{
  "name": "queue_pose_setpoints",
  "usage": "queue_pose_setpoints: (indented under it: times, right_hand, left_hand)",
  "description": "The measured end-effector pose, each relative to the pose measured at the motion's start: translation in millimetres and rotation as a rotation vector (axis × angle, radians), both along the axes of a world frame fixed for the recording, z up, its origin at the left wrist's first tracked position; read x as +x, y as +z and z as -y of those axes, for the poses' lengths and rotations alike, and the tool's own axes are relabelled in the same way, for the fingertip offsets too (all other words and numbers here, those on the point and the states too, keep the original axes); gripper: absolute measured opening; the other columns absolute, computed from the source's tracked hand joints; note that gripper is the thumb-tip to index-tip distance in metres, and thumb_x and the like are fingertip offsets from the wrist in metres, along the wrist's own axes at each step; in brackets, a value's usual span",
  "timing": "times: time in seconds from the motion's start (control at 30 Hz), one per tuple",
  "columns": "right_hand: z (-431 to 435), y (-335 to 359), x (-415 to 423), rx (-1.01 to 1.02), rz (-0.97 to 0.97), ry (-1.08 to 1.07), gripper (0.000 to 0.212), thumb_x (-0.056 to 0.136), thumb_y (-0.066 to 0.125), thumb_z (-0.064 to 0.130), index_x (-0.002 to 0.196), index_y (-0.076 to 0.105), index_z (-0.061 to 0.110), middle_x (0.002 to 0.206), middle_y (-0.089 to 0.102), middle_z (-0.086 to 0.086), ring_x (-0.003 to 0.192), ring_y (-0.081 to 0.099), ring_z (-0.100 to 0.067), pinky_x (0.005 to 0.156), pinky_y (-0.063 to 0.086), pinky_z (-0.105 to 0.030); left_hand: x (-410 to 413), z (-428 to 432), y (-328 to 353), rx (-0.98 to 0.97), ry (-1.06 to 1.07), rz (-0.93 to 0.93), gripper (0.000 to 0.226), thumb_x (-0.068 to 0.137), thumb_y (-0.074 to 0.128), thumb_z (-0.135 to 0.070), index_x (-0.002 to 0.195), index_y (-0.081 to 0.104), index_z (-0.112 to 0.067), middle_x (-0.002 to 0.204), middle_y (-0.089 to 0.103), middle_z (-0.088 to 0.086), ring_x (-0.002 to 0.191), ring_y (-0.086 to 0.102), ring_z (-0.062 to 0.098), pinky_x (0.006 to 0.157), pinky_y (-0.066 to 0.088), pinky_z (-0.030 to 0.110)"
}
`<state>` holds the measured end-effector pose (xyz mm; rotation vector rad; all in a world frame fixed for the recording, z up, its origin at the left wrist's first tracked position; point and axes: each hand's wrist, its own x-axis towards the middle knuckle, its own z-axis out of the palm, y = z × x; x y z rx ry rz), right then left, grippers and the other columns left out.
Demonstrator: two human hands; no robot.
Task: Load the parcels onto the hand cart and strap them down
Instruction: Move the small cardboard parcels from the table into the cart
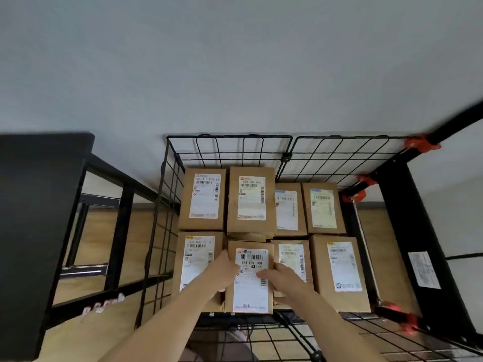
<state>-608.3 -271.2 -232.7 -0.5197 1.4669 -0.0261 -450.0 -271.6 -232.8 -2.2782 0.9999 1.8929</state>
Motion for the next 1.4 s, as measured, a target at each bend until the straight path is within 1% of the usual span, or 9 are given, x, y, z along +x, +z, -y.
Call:
queue_pose_setpoints:
  times: [0.2,0.33,0.53,0.67,0.8,0.87,0.97,1.1,1.4]
  right_hand:
    - [9,-20,4,0.025,-0.021,0.008,0.038,0.089,0.057,0.012,0.126,0.051,0.016,0.114,0.064,-0.006,0.097,0.059,-0.019,0.074,0.045,-0.030]
    - [14,-26,4,0.035,-0.011,0.009,0.046,0.089,0.056,0.011,0.133,0.047,0.019,0.113,0.063,-0.002,0.093,0.058,-0.015,0.076,0.044,-0.029]
    - [16,-31,8,0.018,-0.032,0.091,0.069,0.089,0.056,0.012,0.149,0.024,0.020,0.129,0.055,-0.003,0.112,0.054,-0.021,0.099,0.043,-0.039]
    - [17,-24,4,-0.003,-0.063,0.129,0.068,0.092,0.054,0.010,0.150,0.019,0.015,0.146,0.041,-0.009,0.124,0.045,-0.025,0.096,0.040,-0.034]
    - [16,-13,-5,-0.051,-0.121,0.200,0.065,0.092,0.056,0.017,0.149,0.026,0.015,0.151,0.032,-0.008,0.135,0.036,-0.027,0.106,0.036,-0.037]
    - [17,-4,-8,-0.081,-0.162,0.219,0.056,0.091,0.056,0.019,0.144,0.036,0.014,0.146,0.040,-0.007,0.130,0.042,-0.024,0.103,0.039,-0.036]
    - [19,16,-5,-0.170,-0.247,0.204,0.038,0.089,0.057,0.018,0.127,0.055,0.015,0.129,0.054,-0.006,0.111,0.054,-0.021,0.092,0.046,-0.033]
    - [26,59,14,-0.389,-0.317,0.137,0.023,0.091,0.052,0.015,0.111,0.062,0.020,0.104,0.064,0.000,0.076,0.058,-0.013,0.059,0.045,-0.021]
    - [12,151,109,-0.807,-0.285,0.246,0.023,0.090,0.051,0.011,0.104,0.065,0.023,0.094,0.067,0.005,0.060,0.055,-0.008,0.047,0.041,-0.014]
  left_hand:
    - [-12,4,-12,0.003,-0.143,0.118,0.057,0.096,0.039,-0.015,0.146,0.011,-0.009,0.120,0.058,0.018,0.088,0.063,0.025,0.064,0.048,0.032]
    - [-15,5,-13,-0.081,-0.318,0.268,0.065,0.096,0.039,-0.017,0.150,0.003,-0.008,0.146,0.026,0.021,0.114,0.055,0.031,0.081,0.047,0.032]
    - [-5,3,-15,-0.104,-0.400,0.189,0.048,0.090,0.041,-0.011,0.137,0.034,-0.014,0.137,0.039,0.014,0.110,0.053,0.025,0.077,0.050,0.029]
    - [3,2,-7,-0.149,-0.374,0.138,0.045,0.091,0.042,-0.011,0.135,0.039,-0.021,0.126,0.051,0.009,0.090,0.060,0.020,0.065,0.052,0.028]
    - [18,5,4,-0.205,-0.356,0.092,0.046,0.095,0.041,-0.012,0.139,0.040,-0.024,0.107,0.065,0.004,0.044,0.044,0.003,0.042,0.034,0.014]
    - [27,5,12,-0.220,-0.351,0.117,0.044,0.096,0.042,-0.016,0.139,0.042,-0.023,0.110,0.065,-0.001,0.048,0.047,-0.001,0.051,0.045,0.018]
    - [40,6,40,-0.249,-0.378,0.123,0.039,0.097,0.040,-0.018,0.136,0.046,-0.022,0.129,0.056,-0.001,0.082,0.060,0.011,0.070,0.051,0.025]
    - [64,10,80,-0.427,-0.348,0.180,0.031,0.097,0.041,-0.019,0.125,0.054,-0.023,0.120,0.059,-0.002,0.101,0.058,0.013,0.082,0.051,0.026]
    - [152,-20,173,-0.708,-0.273,0.341,0.028,0.096,0.045,-0.022,0.121,0.057,-0.028,0.114,0.059,-0.010,0.104,0.055,0.009,0.094,0.046,0.029]
